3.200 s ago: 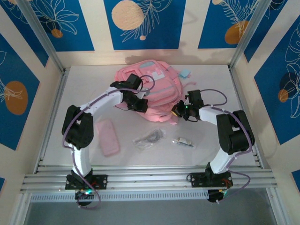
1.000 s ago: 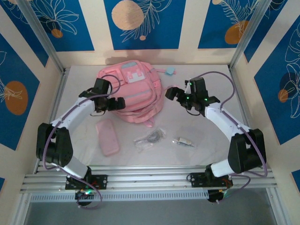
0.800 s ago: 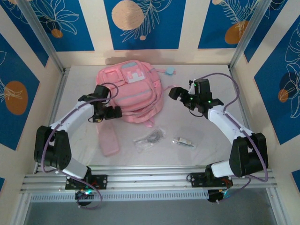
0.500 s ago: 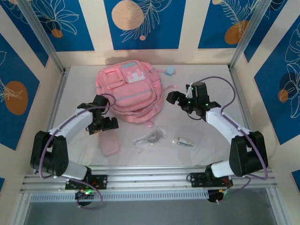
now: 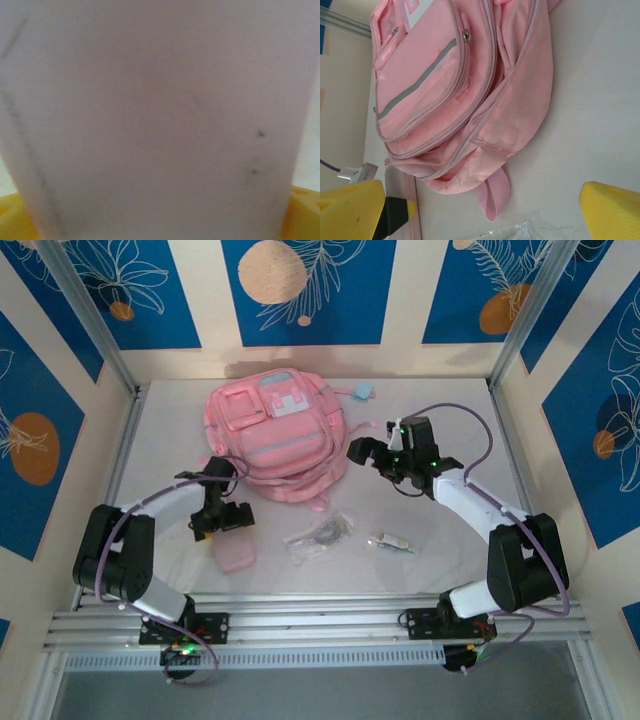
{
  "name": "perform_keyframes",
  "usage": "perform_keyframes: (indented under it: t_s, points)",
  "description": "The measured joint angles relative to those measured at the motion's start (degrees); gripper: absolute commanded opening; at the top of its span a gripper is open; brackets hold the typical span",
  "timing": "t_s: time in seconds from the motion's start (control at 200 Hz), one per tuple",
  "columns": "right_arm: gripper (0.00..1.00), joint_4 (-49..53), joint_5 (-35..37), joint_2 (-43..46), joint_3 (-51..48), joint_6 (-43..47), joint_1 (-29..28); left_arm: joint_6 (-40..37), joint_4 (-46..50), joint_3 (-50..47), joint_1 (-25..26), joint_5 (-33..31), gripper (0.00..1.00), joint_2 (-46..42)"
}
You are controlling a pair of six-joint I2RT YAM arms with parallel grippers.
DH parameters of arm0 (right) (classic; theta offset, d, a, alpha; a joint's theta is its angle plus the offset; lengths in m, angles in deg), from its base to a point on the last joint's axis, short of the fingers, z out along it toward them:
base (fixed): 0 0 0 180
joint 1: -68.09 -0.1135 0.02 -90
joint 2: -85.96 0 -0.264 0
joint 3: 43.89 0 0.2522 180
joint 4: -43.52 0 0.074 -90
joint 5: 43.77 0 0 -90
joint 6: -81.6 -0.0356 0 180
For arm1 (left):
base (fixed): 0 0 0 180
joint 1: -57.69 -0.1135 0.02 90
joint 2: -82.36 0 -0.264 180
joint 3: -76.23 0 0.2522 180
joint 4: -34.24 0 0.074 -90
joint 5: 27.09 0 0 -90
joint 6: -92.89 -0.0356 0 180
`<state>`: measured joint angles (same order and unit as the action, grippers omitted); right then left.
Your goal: Pack the student bag
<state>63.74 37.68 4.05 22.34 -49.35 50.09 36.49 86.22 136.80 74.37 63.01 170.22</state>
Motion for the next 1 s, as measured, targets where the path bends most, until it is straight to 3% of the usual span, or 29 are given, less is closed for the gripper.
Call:
perform_keyframes:
  t_s: [0.3,0.515,0.7,1.0]
  points:
    - [0.99,0.0,0.2,-0.2,0.0,0.2,-1.2,0.5,0.2,-0.1,0.0,-0.3,0.89,-1.5]
    - [0.99,-1.0,-0.9,-1.7,1.0,2.5,-6.0,0.6,3.4,1.6,0.0,0.3,0.84,-8.3]
    - [0.99,-5.9,-7.6,-3.3,1.1,4.7,-9.6,3.0,3.1,7.8,0.1,4.0,0.83,-10.7]
    - [1.0,-17.8,-17.3,-6.3,1.1,6.3,-17.6,13.0,-7.3,13.1,3.4,9.7,0.82,-8.9]
